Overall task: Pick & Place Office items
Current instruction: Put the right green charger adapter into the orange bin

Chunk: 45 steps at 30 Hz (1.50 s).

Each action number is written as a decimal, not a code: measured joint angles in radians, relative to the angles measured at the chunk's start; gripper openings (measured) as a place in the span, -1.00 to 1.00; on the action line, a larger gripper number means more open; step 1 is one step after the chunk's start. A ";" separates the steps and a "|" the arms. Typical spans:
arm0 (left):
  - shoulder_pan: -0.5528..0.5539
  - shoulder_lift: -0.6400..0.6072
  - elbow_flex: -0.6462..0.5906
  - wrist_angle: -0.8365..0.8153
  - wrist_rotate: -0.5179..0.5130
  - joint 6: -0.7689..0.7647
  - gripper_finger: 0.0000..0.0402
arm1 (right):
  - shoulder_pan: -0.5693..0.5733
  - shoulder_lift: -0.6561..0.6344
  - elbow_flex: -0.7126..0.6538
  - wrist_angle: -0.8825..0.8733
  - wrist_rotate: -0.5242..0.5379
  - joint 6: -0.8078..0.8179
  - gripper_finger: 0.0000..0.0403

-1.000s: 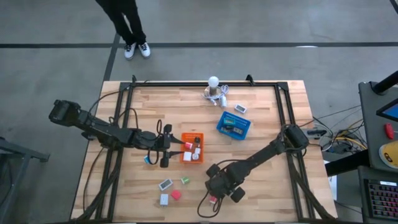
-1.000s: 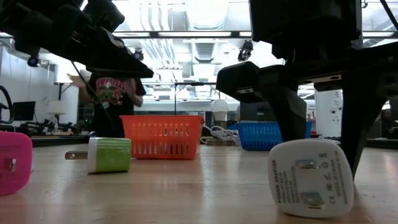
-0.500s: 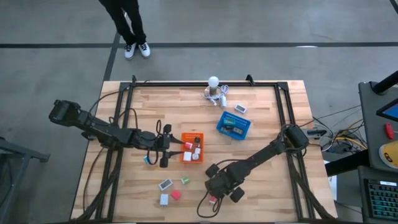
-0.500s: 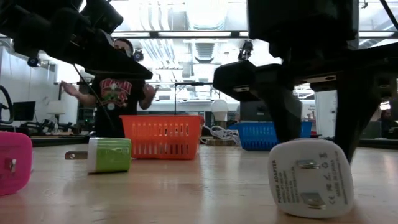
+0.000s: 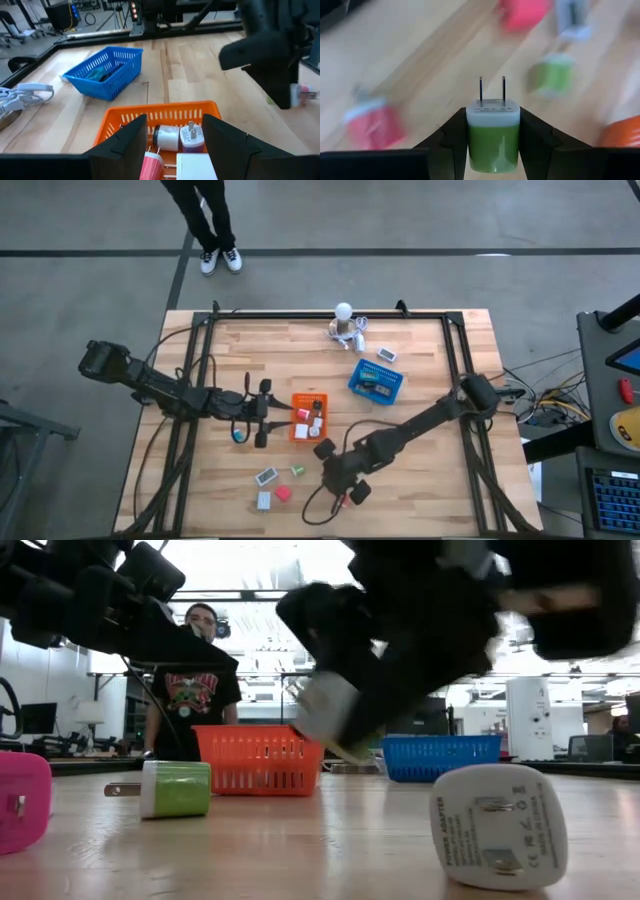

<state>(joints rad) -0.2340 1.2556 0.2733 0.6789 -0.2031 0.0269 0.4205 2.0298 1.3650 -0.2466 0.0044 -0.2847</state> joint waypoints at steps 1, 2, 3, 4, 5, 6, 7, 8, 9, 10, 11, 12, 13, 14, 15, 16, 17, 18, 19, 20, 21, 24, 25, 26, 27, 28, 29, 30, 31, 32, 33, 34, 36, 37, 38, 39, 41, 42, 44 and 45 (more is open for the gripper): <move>0.000 -0.001 -0.006 0.016 0.000 0.000 -0.03 | -0.007 -0.016 -0.022 0.058 0.000 0.001 -0.39; 0.000 -0.002 -0.012 0.027 0.000 0.001 -0.03 | -0.014 -0.033 -0.050 0.112 0.000 0.000 -0.39; 0.000 -0.003 -0.014 0.035 -0.001 0.004 -0.03 | -0.021 -0.051 -0.080 0.168 0.000 0.000 -0.39; -0.001 -0.006 -0.017 0.041 -0.002 0.007 -0.03 | -0.028 -0.069 -0.111 0.237 0.000 0.000 -0.39; -0.001 -0.009 -0.020 0.040 -0.003 0.008 -0.03 | -0.035 -0.086 -0.144 0.308 -0.001 0.000 -0.39; -0.002 -0.010 -0.020 0.047 -0.003 0.008 -0.03 | -0.044 -0.106 -0.181 0.375 -0.001 0.001 -0.39; -0.003 -0.011 -0.019 0.050 -0.003 0.010 -0.03 | -0.052 -0.125 -0.219 0.449 -0.003 0.001 -0.39; -0.004 -0.016 -0.019 0.047 -0.004 0.014 -0.03 | -0.062 -0.140 -0.255 0.533 -0.005 0.001 -0.39; -0.005 -0.017 -0.019 0.055 -0.006 0.019 -0.03 | -0.074 -0.155 -0.292 0.624 -0.009 0.000 -0.39; -0.006 -0.017 -0.019 0.064 -0.006 0.022 -0.03 | -0.087 -0.170 -0.331 0.702 -0.017 0.001 -0.39; -0.006 -0.018 -0.019 0.066 -0.006 0.024 -0.03 | -0.103 -0.178 -0.366 0.775 -0.032 0.005 -0.39; -0.007 -0.018 -0.019 0.069 -0.006 0.028 -0.03 | -0.120 -0.179 -0.397 0.858 -0.051 0.015 -0.39; -0.007 -0.018 -0.019 0.079 -0.006 0.032 -0.03 | -0.137 -0.178 -0.427 0.931 -0.071 0.023 -0.39; -0.007 -0.019 -0.019 0.085 -0.006 0.038 -0.03 | -0.154 -0.178 -0.458 0.985 -0.088 0.032 -0.39; -0.007 -0.019 -0.019 0.093 -0.007 0.043 -0.03 | -0.171 -0.176 -0.478 1.032 -0.099 0.040 -0.39; -0.007 -0.019 -0.019 0.100 -0.006 0.048 -0.03 | -0.188 -0.169 -0.494 1.078 -0.107 0.046 -0.39; -0.008 -0.019 -0.019 0.110 -0.006 0.051 -0.03 | -0.205 -0.168 -0.510 1.110 -0.108 0.052 -0.39; -0.008 -0.019 -0.019 0.122 -0.006 0.052 -0.03 | -0.222 -0.168 -0.524 1.128 -0.111 0.057 -0.39; -0.008 -0.019 -0.019 0.129 -0.006 0.056 -0.03 | -0.237 -0.167 -0.532 1.138 -0.111 0.062 -0.39; -0.008 -0.019 -0.019 0.132 -0.006 0.061 -0.03 | -0.253 -0.166 -0.538 1.143 -0.111 0.065 -0.39; -0.008 -0.019 -0.019 0.132 -0.006 0.066 -0.03 | -0.267 -0.166 -0.540 1.139 -0.111 0.066 -0.39; -0.008 -0.019 -0.019 0.134 -0.022 0.068 -0.03 | -0.306 -0.166 -0.539 1.119 -0.116 0.084 -0.39; -0.008 -0.019 -0.019 0.134 -0.033 0.069 -0.03 | -0.316 -0.166 -0.538 1.110 -0.119 0.087 -0.39; -0.008 -0.019 -0.019 0.137 -0.048 0.072 -0.03 | -0.325 -0.166 -0.538 1.103 -0.119 0.087 -0.39; -0.006 -0.019 -0.019 0.149 -0.067 0.076 -0.03 | -0.333 -0.166 -0.538 1.100 -0.119 0.087 -0.39; -0.005 -0.019 -0.019 0.171 -0.092 0.086 -0.03 | -0.338 -0.166 -0.538 1.099 -0.118 0.087 -0.39; -0.005 -0.019 -0.019 0.200 -0.117 0.097 -0.03 | -0.341 -0.166 -0.538 1.099 -0.118 0.091 -0.39; -0.004 -0.020 -0.019 0.232 -0.138 0.111 -0.03 | -0.342 -0.166 -0.538 1.101 -0.118 0.097 -0.39; -0.004 -0.022 -0.019 0.262 -0.149 0.124 -0.03 | -0.342 -0.166 -0.538 1.105 -0.118 0.098 -0.39; -0.004 -0.023 -0.019 0.290 -0.156 0.139 -0.03 | -0.341 -0.166 -0.538 1.111 -0.118 0.098 -0.39; -0.004 -0.024 -0.019 0.316 -0.157 0.151 -0.03 | -0.339 -0.166 -0.537 1.115 -0.118 0.099 -0.39; -0.004 -0.025 -0.019 0.332 -0.157 0.159 -0.03 | -0.339 -0.166 -0.537 1.114 -0.118 0.104 -0.39; -0.004 -0.026 -0.016 0.339 -0.157 0.161 -0.03 | -0.335 -0.166 -0.537 1.110 -0.115 0.120 -0.39; -0.004 -0.026 -0.014 0.338 -0.157 0.161 -0.03 | -0.334 -0.166 -0.538 1.110 -0.113 0.125 -0.39; -0.004 -0.026 -0.014 0.338 -0.157 0.161 -0.03 | -0.334 -0.166 -0.538 1.108 -0.113 0.127 -0.39; -0.004 -0.027 -0.014 0.338 -0.157 0.161 -0.03 | -0.334 -0.166 -0.538 1.103 -0.111 0.128 -0.39; -0.004 -0.026 -0.014 0.333 -0.157 0.161 -0.03 | -0.334 -0.166 -0.536 1.086 -0.110 0.138 -0.39; -0.004 -0.026 -0.014 0.327 -0.157 0.160 -0.03 | -0.334 -0.166 -0.533 1.076 -0.110 0.149 -0.39; -0.004 -0.026 -0.015 0.311 -0.157 0.150 -0.03 | -0.334 -0.166 -0.518 1.035 -0.110 0.154 -0.39; -0.004 -0.026 -0.015 0.303 -0.157 0.147 -0.03 | -0.335 -0.166 -0.510 1.012 -0.109 0.154 -0.39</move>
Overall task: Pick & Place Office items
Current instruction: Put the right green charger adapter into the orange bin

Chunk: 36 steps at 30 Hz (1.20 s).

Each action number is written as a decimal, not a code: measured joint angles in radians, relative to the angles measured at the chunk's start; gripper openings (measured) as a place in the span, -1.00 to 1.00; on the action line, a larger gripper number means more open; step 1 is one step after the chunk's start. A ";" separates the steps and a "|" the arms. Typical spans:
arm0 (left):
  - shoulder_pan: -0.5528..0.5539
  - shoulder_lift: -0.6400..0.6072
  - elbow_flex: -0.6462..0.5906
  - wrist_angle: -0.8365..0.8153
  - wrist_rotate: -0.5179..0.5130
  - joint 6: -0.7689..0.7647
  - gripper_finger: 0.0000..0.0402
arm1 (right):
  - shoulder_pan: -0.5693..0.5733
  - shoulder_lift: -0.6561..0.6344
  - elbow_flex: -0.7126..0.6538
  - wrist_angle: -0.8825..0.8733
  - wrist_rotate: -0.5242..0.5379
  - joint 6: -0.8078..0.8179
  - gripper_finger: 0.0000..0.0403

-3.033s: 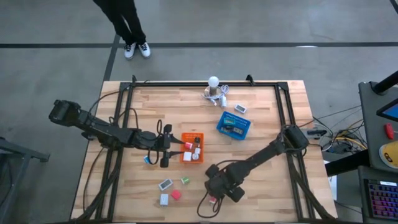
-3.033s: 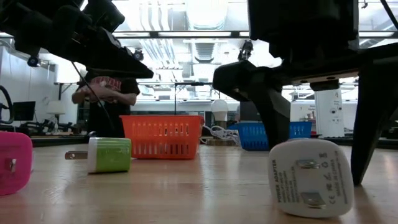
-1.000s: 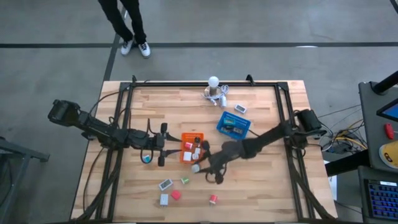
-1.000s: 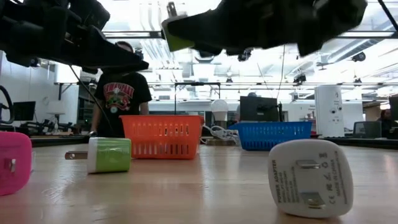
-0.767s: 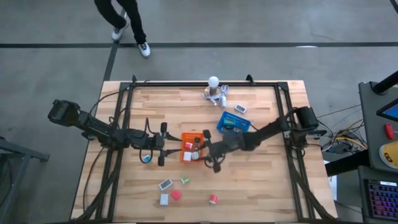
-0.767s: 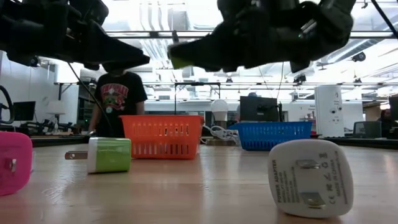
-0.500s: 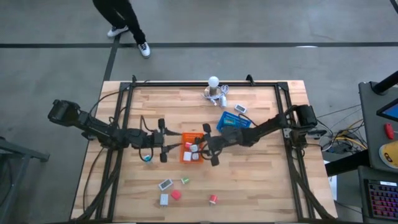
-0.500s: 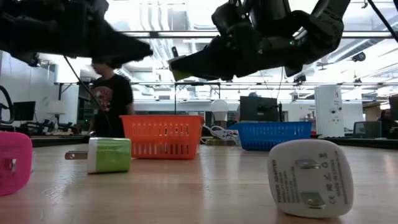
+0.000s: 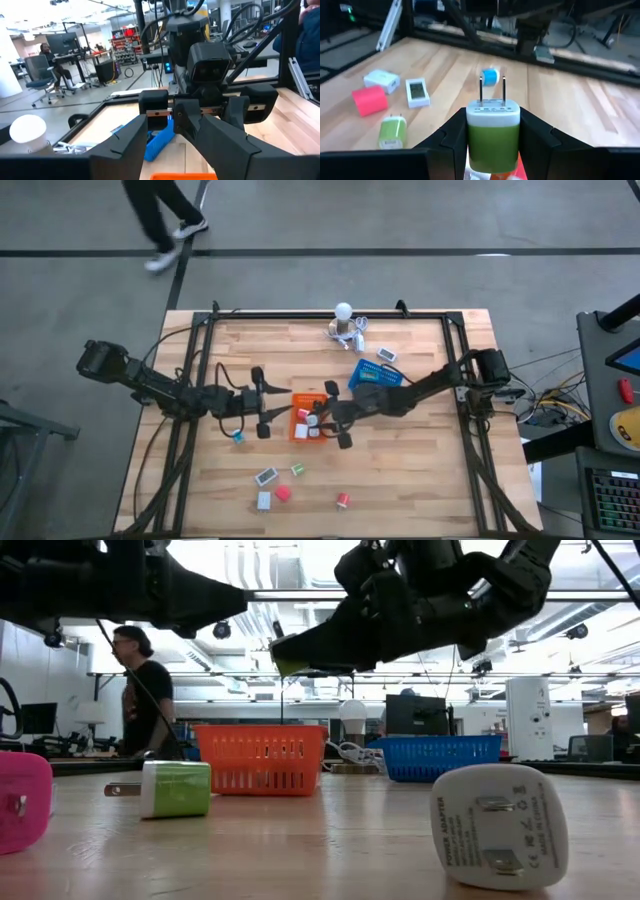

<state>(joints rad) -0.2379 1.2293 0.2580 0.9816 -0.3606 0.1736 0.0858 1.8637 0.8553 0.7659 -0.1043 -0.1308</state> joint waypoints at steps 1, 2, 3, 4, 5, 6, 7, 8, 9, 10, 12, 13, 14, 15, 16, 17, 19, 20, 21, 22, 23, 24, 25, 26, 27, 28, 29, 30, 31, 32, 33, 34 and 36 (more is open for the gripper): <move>0.000 0.000 0.000 -0.007 0.000 -0.006 -0.03 | -0.001 0.000 0.009 -0.029 0.001 0.001 -0.39; 0.000 0.000 0.000 -0.012 0.000 -0.006 -0.03 | -0.001 0.000 0.020 -0.060 0.002 0.001 -0.39; 0.000 0.000 0.000 -0.017 0.000 -0.006 -0.03 | -0.003 0.000 0.034 -0.093 0.003 0.000 -0.39; 0.000 0.000 0.000 -0.017 0.000 -0.006 -0.03 | -0.005 0.000 0.051 -0.128 0.006 -0.001 -0.39; 0.000 0.000 0.000 -0.017 0.000 -0.005 -0.03 | -0.010 0.000 0.067 -0.162 0.006 -0.001 -0.39; 0.001 0.000 0.000 -0.017 0.000 0.001 -0.03 | -0.015 0.000 0.082 -0.195 0.006 -0.001 -0.39; 0.001 0.000 0.000 -0.017 0.000 0.008 -0.03 | -0.021 0.000 0.094 -0.224 0.006 -0.003 -0.39; 0.001 0.000 0.000 -0.017 0.000 0.011 -0.03 | -0.026 0.002 0.104 -0.250 0.007 -0.006 -0.39; 0.001 0.000 0.000 -0.016 0.000 0.011 -0.03 | -0.031 0.008 0.114 -0.265 0.007 -0.007 -0.39; 0.001 0.000 0.000 -0.016 0.000 0.011 -0.03 | -0.037 0.015 0.123 -0.275 0.006 -0.007 -0.39; 0.001 0.000 0.000 -0.016 -0.002 0.014 -0.03 | -0.047 0.028 0.136 -0.301 -0.006 -0.002 -0.39; 0.001 0.000 0.000 -0.016 -0.006 0.016 -0.03 | -0.051 0.038 0.143 -0.307 -0.007 -0.002 -0.39; 0.001 0.000 0.000 -0.016 -0.007 0.018 -0.03 | -0.053 0.051 0.149 -0.308 -0.007 -0.001 -0.39; 0.001 -0.001 0.000 -0.016 -0.008 0.020 -0.03 | -0.055 0.063 0.153 -0.315 -0.008 0.000 -0.39; 0.001 -0.001 0.000 -0.016 -0.008 0.021 -0.03 | -0.055 0.077 0.157 -0.320 -0.008 0.001 -0.39; 0.001 -0.001 0.000 -0.016 -0.008 0.021 -0.03 | -0.055 0.090 0.164 -0.327 -0.009 0.001 -0.39; 0.001 -0.001 0.000 -0.017 -0.010 0.021 -0.03 | -0.054 0.113 0.188 -0.358 -0.010 0.001 -0.39; 0.001 -0.001 0.000 -0.017 -0.012 0.021 -0.03 | -0.054 0.121 0.203 -0.379 -0.011 0.001 -0.39; 0.001 -0.001 0.000 -0.017 -0.015 0.021 -0.03 | -0.053 0.128 0.217 -0.403 -0.011 0.000 -0.39; 0.001 -0.001 0.000 -0.018 -0.015 0.021 -0.03 | -0.053 0.135 0.232 -0.429 -0.011 0.001 -0.39; 0.001 -0.001 0.000 -0.019 -0.015 0.021 -0.03 | -0.053 0.144 0.246 -0.454 -0.011 0.000 -0.39; 0.001 -0.001 0.000 -0.022 -0.015 0.020 -0.03 | -0.054 0.148 0.260 -0.485 -0.011 -0.003 -0.39; 0.001 -0.001 0.000 -0.024 -0.015 0.020 -0.03 | -0.054 0.150 0.274 -0.520 -0.011 -0.005 -0.39; 0.001 -0.001 0.000 -0.026 -0.017 0.020 -0.03 | -0.054 0.150 0.289 -0.556 -0.011 -0.007 -0.39; 0.001 -0.001 0.000 -0.026 -0.019 0.018 -0.03 | -0.054 0.150 0.304 -0.585 -0.010 -0.008 -0.39; 0.001 -0.001 0.000 -0.027 -0.020 0.018 -0.03 | -0.054 0.150 0.315 -0.610 -0.010 -0.008 -0.39; 0.001 -0.001 0.000 -0.030 -0.022 0.018 -0.03 | -0.054 0.150 0.325 -0.639 -0.010 -0.008 -0.39; 0.001 -0.001 0.000 -0.033 -0.023 0.020 -0.03 | -0.054 0.150 0.334 -0.669 -0.010 -0.008 -0.39; 0.001 -0.001 0.000 -0.034 -0.026 0.021 -0.03 | -0.054 0.150 0.345 -0.695 -0.010 -0.009 -0.39; 0.001 -0.001 0.000 -0.035 -0.026 0.021 -0.03 | -0.055 0.150 0.355 -0.715 -0.010 -0.010 -0.39; 0.001 -0.001 0.000 -0.035 -0.028 0.021 -0.03 | -0.056 0.150 0.364 -0.730 -0.010 -0.009 -0.39; 0.001 -0.001 0.000 -0.035 -0.029 0.022 -0.03 | -0.056 0.150 0.369 -0.739 -0.010 -0.008 -0.39; 0.001 -0.001 0.000 -0.035 -0.029 0.025 -0.03 | -0.057 0.150 0.370 -0.746 -0.010 -0.007 -0.39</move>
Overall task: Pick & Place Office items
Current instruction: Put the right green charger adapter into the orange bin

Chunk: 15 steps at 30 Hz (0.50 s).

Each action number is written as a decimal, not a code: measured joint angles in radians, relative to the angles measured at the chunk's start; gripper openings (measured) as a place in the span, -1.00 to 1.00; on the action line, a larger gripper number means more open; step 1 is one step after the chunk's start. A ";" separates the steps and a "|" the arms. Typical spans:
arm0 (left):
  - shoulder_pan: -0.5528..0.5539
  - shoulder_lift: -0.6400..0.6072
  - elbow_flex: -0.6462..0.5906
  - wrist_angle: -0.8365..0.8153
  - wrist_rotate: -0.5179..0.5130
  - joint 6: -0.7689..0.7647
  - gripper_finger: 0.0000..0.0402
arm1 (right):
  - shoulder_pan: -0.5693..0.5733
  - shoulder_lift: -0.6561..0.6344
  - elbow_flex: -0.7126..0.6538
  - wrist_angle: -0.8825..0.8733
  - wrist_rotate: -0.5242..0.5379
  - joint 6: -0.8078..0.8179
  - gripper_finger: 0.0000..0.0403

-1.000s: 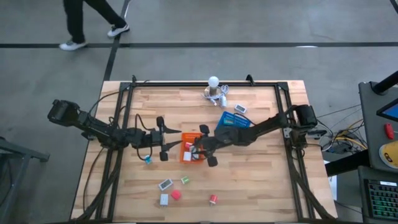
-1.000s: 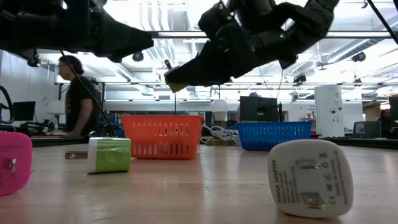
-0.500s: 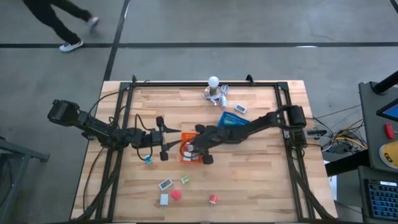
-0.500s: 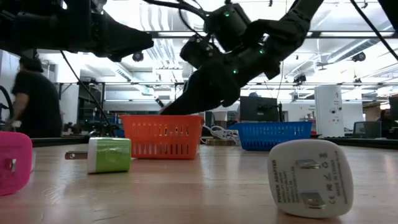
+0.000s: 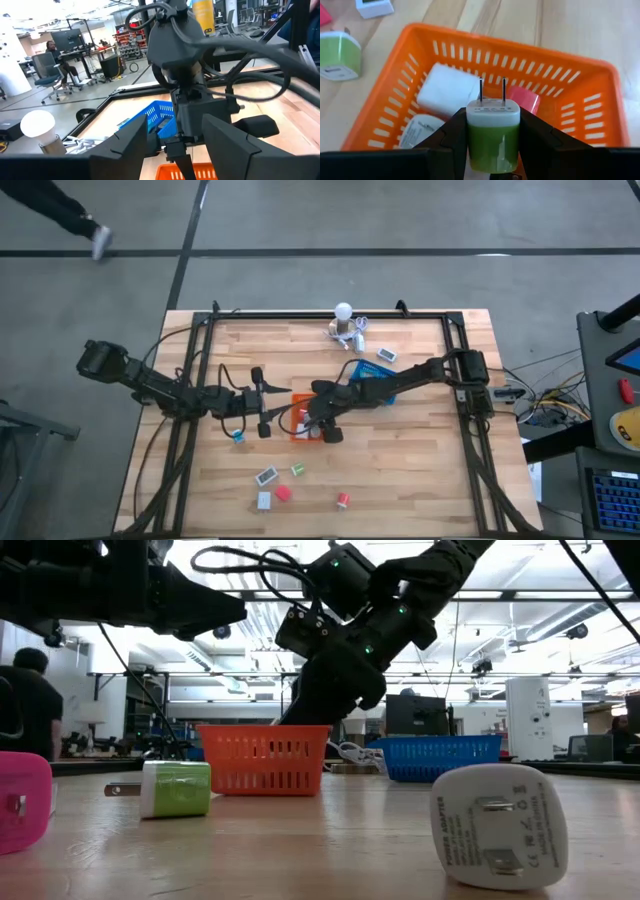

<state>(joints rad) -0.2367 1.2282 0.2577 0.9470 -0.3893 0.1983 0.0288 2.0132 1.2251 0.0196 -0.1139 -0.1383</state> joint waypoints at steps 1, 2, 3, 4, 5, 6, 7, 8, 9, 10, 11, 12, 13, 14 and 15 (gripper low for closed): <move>0.000 0.000 0.000 0.000 0.000 0.000 -0.03 | 0.000 0.000 -0.001 -0.003 0.000 0.001 -0.39; 0.000 0.000 0.000 0.000 0.000 0.000 -0.03 | 0.000 0.000 -0.002 -0.003 0.000 0.004 -0.39; 0.000 0.000 0.000 0.000 0.000 0.000 -0.03 | 0.000 0.000 -0.002 -0.002 0.000 0.005 -0.39; 0.000 0.000 0.000 0.000 0.000 0.000 -0.03 | 0.000 0.000 -0.002 0.000 0.000 0.005 -0.39; 0.000 0.000 0.000 0.000 0.000 0.000 -0.03 | 0.000 0.000 -0.002 0.001 0.000 0.005 -0.39; 0.000 0.000 0.000 0.000 0.000 0.000 -0.03 | 0.000 0.000 -0.002 0.001 0.000 0.007 -0.39; 0.000 0.000 0.000 0.000 0.000 0.000 -0.03 | -0.001 0.000 -0.002 0.000 0.000 0.010 -0.39; 0.000 0.000 0.000 0.000 0.000 0.000 -0.03 | -0.002 0.000 -0.003 0.000 0.000 0.014 -0.39; 0.000 0.000 0.000 0.000 0.000 0.000 -0.03 | -0.003 0.000 -0.003 0.001 0.000 0.018 -0.39; 0.000 0.000 0.000 0.000 0.000 0.000 -0.03 | -0.003 0.000 -0.003 0.003 0.000 0.022 -0.36; 0.000 0.000 0.000 0.000 0.000 0.000 -0.03 | -0.004 0.000 -0.003 0.005 0.000 0.026 -0.30; 0.000 0.000 0.000 0.000 0.000 0.000 -0.03 | -0.004 0.000 -0.003 0.008 0.000 0.027 -0.23; 0.000 0.000 0.000 0.000 0.000 0.000 -0.03 | -0.004 0.000 -0.003 0.012 0.001 0.027 -0.16; 0.000 0.000 0.000 0.000 0.000 0.001 -0.03 | -0.004 0.000 -0.003 0.016 0.001 0.027 -0.09; 0.000 0.000 0.000 0.000 0.000 0.001 -0.03 | -0.004 0.000 -0.003 0.021 0.000 0.027 -0.04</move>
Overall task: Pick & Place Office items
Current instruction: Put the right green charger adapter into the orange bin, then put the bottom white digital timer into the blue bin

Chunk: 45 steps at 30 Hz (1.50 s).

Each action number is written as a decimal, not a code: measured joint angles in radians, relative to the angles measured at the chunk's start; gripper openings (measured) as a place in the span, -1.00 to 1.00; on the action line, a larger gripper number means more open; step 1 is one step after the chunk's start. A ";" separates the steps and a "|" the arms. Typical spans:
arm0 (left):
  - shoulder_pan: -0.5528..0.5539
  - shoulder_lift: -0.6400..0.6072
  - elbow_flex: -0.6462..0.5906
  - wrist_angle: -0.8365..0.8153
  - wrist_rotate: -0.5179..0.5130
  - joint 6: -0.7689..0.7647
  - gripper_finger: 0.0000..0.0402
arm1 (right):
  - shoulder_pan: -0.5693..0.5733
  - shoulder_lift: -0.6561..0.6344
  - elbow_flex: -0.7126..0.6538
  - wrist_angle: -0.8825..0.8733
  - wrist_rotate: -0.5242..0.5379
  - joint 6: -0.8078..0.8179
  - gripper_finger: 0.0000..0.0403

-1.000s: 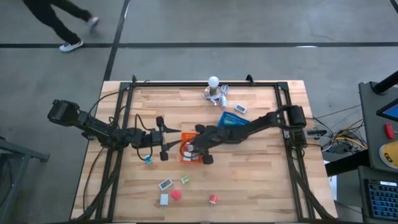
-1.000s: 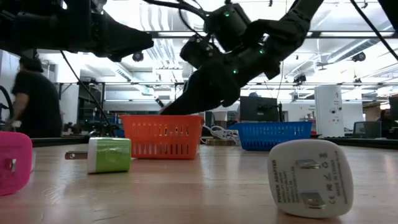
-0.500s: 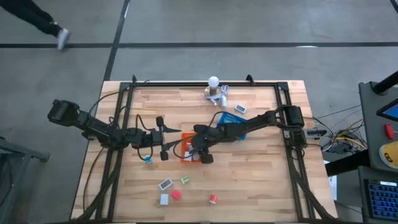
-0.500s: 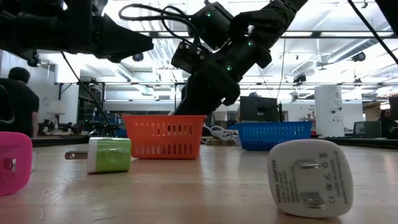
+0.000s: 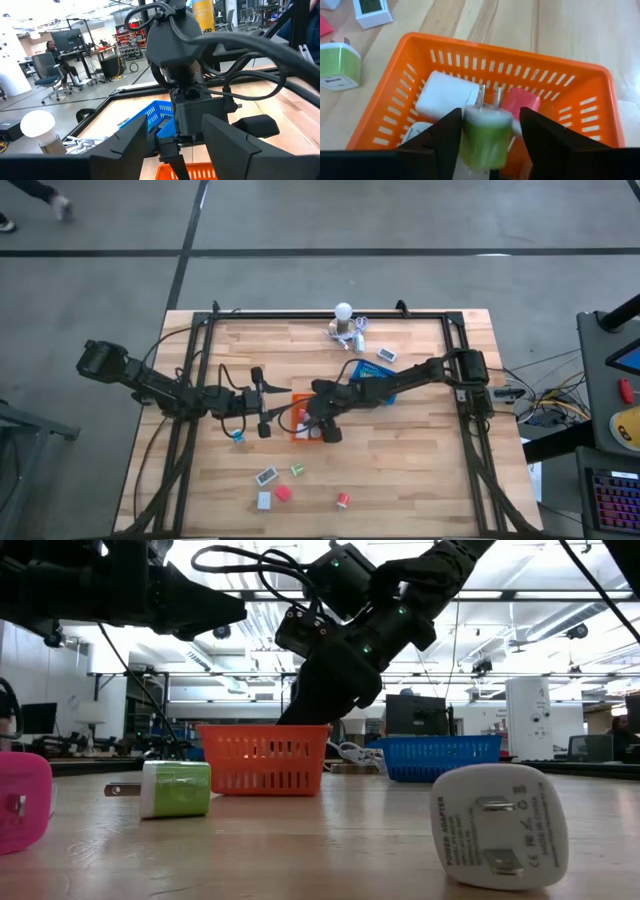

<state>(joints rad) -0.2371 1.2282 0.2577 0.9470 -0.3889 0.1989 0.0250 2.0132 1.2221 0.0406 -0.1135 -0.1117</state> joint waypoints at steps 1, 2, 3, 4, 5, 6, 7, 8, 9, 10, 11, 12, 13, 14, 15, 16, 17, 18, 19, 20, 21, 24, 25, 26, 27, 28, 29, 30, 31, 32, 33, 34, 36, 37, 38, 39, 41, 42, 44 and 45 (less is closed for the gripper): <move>0.000 0.000 0.000 0.000 0.000 0.000 -0.03 | 0.000 0.000 0.000 0.004 0.000 0.000 0.01; 0.000 0.000 0.000 0.000 0.000 0.000 -0.03 | 0.000 0.000 0.000 0.004 0.000 0.000 0.04; 0.000 0.000 0.000 0.000 0.000 0.000 -0.03 | 0.000 0.000 0.000 0.004 0.000 -0.001 0.06; 0.000 0.000 0.000 0.000 0.000 0.000 -0.03 | 0.000 0.000 0.000 0.004 0.000 -0.001 0.07; 0.000 0.000 0.000 -0.001 0.000 0.000 -0.03 | 0.000 0.000 0.000 0.006 0.000 -0.003 0.08; 0.000 0.000 0.000 -0.002 0.000 0.000 -0.03 | 0.000 0.000 0.000 0.010 0.000 -0.003 0.08; 0.000 0.000 0.000 -0.002 0.000 0.000 -0.03 | 0.000 0.000 0.000 0.016 0.000 -0.004 0.08; 0.000 0.000 0.000 -0.003 0.000 0.000 -0.03 | 0.000 0.000 0.000 0.024 0.000 -0.004 0.08; 0.000 0.000 0.000 -0.005 0.001 0.001 -0.03 | 0.000 0.000 -0.001 0.033 0.000 -0.006 0.08; 0.000 0.000 0.000 -0.006 0.001 0.004 -0.03 | 0.001 0.000 -0.001 0.047 0.001 -0.007 0.08; 0.000 0.000 0.000 -0.007 0.002 0.004 -0.03 | 0.002 0.000 -0.001 0.062 0.001 -0.008 0.08; 0.000 0.000 0.000 -0.009 0.002 0.004 -0.03 | 0.004 0.000 -0.001 0.076 0.002 -0.010 0.08; 0.000 0.000 0.000 -0.012 0.003 0.004 -0.03 | 0.006 0.000 -0.001 0.091 0.002 -0.014 0.08; 0.000 0.000 0.000 -0.018 0.003 0.004 -0.03 | 0.008 0.000 -0.001 0.106 0.003 -0.017 0.08; 0.000 0.000 0.000 -0.023 0.003 0.003 -0.03 | 0.012 0.000 -0.001 0.121 0.003 -0.022 0.08; 0.000 0.000 -0.001 -0.029 0.003 0.001 -0.03 | 0.016 0.000 -0.002 0.140 0.003 -0.025 0.08; 0.000 0.000 -0.001 -0.036 0.003 -0.003 -0.03 | 0.020 0.000 -0.004 0.164 0.003 -0.031 0.08; 0.000 0.000 -0.001 -0.043 0.003 -0.008 -0.03 | 0.025 0.000 -0.010 0.193 0.003 -0.038 0.09; 0.000 0.000 -0.001 -0.051 0.003 -0.009 -0.03 | 0.031 0.000 -0.017 0.227 0.003 -0.047 0.09; 0.000 0.000 -0.001 -0.057 0.003 -0.012 -0.03 | 0.038 0.000 -0.026 0.264 0.003 -0.054 0.09; 0.000 0.000 -0.001 -0.063 0.003 -0.013 -0.03 | 0.045 0.000 -0.038 0.307 0.003 -0.062 0.09; 0.000 0.000 -0.002 -0.074 0.003 -0.016 -0.03 | 0.061 -0.002 -0.082 0.450 0.000 -0.071 0.09; 0.000 0.000 -0.002 -0.074 0.003 -0.016 -0.03 | 0.065 -0.004 -0.099 0.497 0.000 -0.072 0.09; 0.000 0.000 -0.002 -0.074 0.003 -0.017 -0.03 | 0.069 -0.004 -0.118 0.545 0.000 -0.075 0.09; 0.000 0.000 -0.002 -0.074 0.003 -0.019 -0.03 | 0.072 -0.007 -0.137 0.587 0.000 -0.075 0.09; 0.000 0.000 -0.002 -0.074 0.003 -0.020 -0.03 | 0.076 -0.008 -0.159 0.631 0.002 -0.076 0.09; 0.000 0.000 -0.002 -0.075 0.003 -0.020 -0.03 | 0.081 -0.010 -0.178 0.675 0.002 -0.075 0.09; 0.000 0.000 -0.002 -0.078 0.003 -0.023 -0.03 | 0.085 -0.014 -0.198 0.713 0.004 -0.075 0.09; 0.000 0.000 -0.002 -0.085 0.002 -0.024 -0.03 | 0.090 -0.021 -0.219 0.745 0.005 -0.075 0.09; 0.000 0.000 -0.002 -0.094 0.002 -0.028 -0.03 | 0.096 -0.029 -0.238 0.772 0.006 -0.077 0.09; 0.000 0.000 -0.002 -0.102 0.002 -0.032 -0.03 | 0.101 -0.039 -0.254 0.795 0.008 -0.085 0.09; 0.000 0.000 -0.002 -0.109 0.002 -0.036 -0.03 | 0.107 -0.053 -0.273 0.810 0.009 -0.093 0.09; 0.000 0.000 -0.002 -0.127 0.002 -0.049 -0.03 | 0.120 -0.082 -0.306 0.830 0.014 -0.102 0.09; 0.000 0.000 -0.002 -0.135 0.002 -0.055 -0.03 | 0.128 -0.100 -0.322 0.831 0.024 -0.104 0.09; 0.000 0.000 -0.002 -0.138 0.002 -0.060 -0.03 | 0.135 -0.121 -0.339 0.830 0.036 -0.110 0.09; 0.000 0.000 -0.002 -0.141 0.002 -0.066 -0.03 | 0.141 -0.138 -0.352 0.832 0.044 -0.117 0.09; 0.000 0.000 -0.002 -0.149 0.002 -0.075 -0.03 | 0.159 -0.179 -0.386 0.834 0.070 -0.130 0.09; 0.000 0.000 -0.002 -0.155 0.002 -0.077 -0.03 | 0.169 -0.197 -0.401 0.831 0.083 -0.132 0.09; 0.000 0.000 -0.002 -0.170 0.004 -0.088 -0.03 | 0.189 -0.230 -0.435 0.835 0.119 -0.133 0.09; 0.000 0.000 -0.002 -0.179 0.004 -0.095 -0.03 | 0.199 -0.247 -0.455 0.828 0.132 -0.133 0.09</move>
<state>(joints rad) -0.2371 1.2278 0.2554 0.7684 -0.3849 0.1040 0.2235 1.7663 0.7671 0.8684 0.0183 -0.2443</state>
